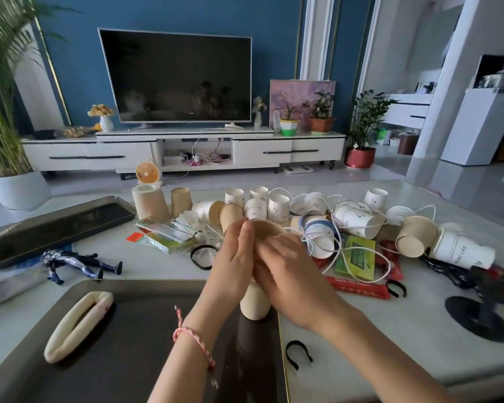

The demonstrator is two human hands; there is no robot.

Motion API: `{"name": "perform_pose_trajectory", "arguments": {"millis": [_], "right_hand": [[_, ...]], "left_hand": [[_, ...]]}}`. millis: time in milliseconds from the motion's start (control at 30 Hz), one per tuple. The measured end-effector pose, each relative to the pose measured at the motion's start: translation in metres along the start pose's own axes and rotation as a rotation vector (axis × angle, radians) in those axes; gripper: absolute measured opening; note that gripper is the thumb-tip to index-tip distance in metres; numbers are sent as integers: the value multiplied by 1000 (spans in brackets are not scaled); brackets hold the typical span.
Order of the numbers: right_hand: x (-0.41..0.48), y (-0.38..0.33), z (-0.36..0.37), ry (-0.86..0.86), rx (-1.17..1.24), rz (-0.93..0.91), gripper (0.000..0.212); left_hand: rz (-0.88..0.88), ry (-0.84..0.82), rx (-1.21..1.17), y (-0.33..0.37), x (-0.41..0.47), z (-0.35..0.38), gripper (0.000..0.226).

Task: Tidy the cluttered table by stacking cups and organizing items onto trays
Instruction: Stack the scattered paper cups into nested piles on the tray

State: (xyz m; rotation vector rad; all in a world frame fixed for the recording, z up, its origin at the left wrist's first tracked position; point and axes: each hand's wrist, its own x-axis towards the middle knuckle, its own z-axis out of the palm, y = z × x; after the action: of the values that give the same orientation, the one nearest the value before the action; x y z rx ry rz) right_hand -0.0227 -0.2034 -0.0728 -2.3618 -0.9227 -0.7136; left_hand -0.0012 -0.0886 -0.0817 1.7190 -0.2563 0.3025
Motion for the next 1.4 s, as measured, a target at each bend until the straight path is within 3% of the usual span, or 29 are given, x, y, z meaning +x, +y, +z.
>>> {"name": "perform_pose_trajectory", "arguments": {"millis": [100, 167, 233, 334, 467, 634, 734, 834, 934, 1101, 1201, 1301, 1401], "right_hand": [[-2, 8, -2, 135, 178, 67, 23], [0, 31, -8, 356, 249, 237, 21], [1, 64, -15, 457, 247, 480, 20], [-6, 114, -14, 388, 138, 743, 25], [-4, 155, -22, 462, -147, 730, 29], [-1, 201, -34, 216, -407, 854, 47], [-2, 207, -19, 93, -607, 935, 42], [-4, 210, -14, 112, -622, 1039, 49], [-11, 214, -12, 92, -479, 1160, 64], [-5, 200, -29, 303, -469, 1112, 56], [7, 182, -47, 324, -411, 1071, 66], [21, 140, -69, 345, -48, 895, 76], [32, 76, -82, 145, 372, 510, 66]], "left_hand": [[-14, 26, -20, -5, 1, 3, 22], [-22, 21, 24, -7, 3, 2, 21], [-3, 34, 105, -10, 3, 1, 26], [103, 65, 256, -12, 1, 0, 40], [129, 51, 284, -14, 2, 0, 40], [99, 3, 192, -13, -1, 2, 38], [83, -29, 186, -13, -2, -2, 38], [54, -42, 155, -14, -2, -3, 36], [44, -51, 138, -15, -3, -2, 34], [48, -35, 108, -13, -1, -3, 27], [57, -18, 160, -10, -2, -4, 38], [88, 51, 196, 1, -3, -8, 63], [171, 128, 100, 19, -6, -17, 66]]}}
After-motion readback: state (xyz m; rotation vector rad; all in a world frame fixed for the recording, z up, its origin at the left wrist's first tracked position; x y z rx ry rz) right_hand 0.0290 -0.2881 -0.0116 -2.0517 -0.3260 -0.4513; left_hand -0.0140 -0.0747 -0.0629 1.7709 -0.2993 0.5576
